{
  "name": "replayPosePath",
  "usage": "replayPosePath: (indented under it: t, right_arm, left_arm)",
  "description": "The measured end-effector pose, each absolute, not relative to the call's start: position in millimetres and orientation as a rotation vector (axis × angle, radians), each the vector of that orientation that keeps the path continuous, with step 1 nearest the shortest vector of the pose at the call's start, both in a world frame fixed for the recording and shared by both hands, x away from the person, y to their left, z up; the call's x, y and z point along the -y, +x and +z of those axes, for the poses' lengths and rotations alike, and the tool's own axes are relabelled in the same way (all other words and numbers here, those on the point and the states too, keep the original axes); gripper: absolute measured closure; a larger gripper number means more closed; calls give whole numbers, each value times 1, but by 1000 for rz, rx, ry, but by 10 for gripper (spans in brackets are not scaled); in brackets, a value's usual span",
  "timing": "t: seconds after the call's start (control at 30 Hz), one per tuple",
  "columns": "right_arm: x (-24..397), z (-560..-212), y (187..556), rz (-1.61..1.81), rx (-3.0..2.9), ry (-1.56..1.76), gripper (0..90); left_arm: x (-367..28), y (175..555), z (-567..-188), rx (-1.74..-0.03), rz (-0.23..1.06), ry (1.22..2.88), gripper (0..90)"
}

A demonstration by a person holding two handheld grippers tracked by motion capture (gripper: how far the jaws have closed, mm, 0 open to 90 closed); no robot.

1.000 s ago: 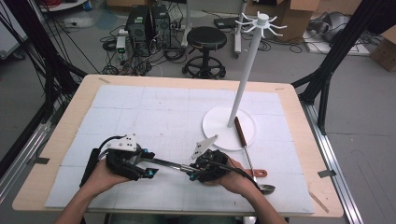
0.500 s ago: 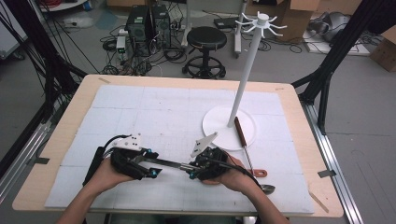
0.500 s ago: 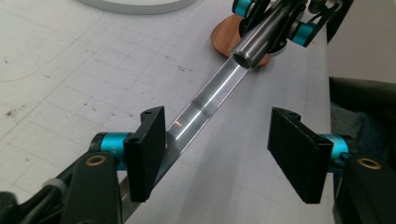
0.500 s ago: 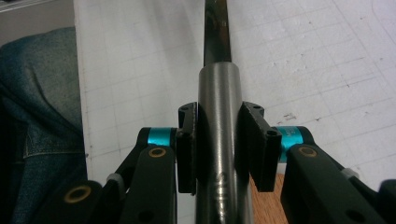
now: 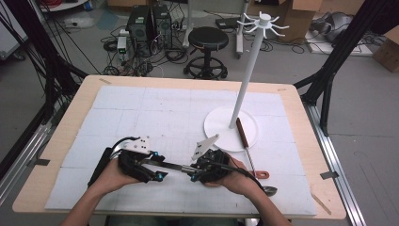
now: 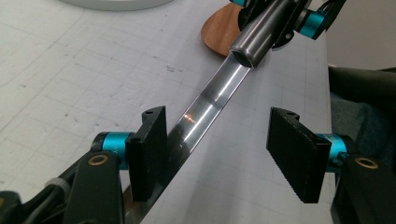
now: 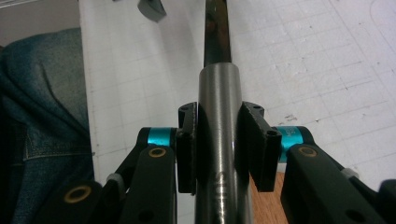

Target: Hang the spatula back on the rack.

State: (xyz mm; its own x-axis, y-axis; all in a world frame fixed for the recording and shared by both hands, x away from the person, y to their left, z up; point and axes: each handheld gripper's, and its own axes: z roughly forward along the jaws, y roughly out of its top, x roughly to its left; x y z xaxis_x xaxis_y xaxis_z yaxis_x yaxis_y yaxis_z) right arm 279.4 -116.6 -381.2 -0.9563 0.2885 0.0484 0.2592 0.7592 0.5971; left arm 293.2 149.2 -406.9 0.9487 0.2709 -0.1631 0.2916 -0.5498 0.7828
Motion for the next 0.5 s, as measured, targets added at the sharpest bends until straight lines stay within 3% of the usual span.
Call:
replayPosePath:
  t: [0.5]
  right_arm:
    - [118,-379,280,969,-2921,428,682]
  left_arm:
    - [-140,299,-410,-371,-41,2198,409]
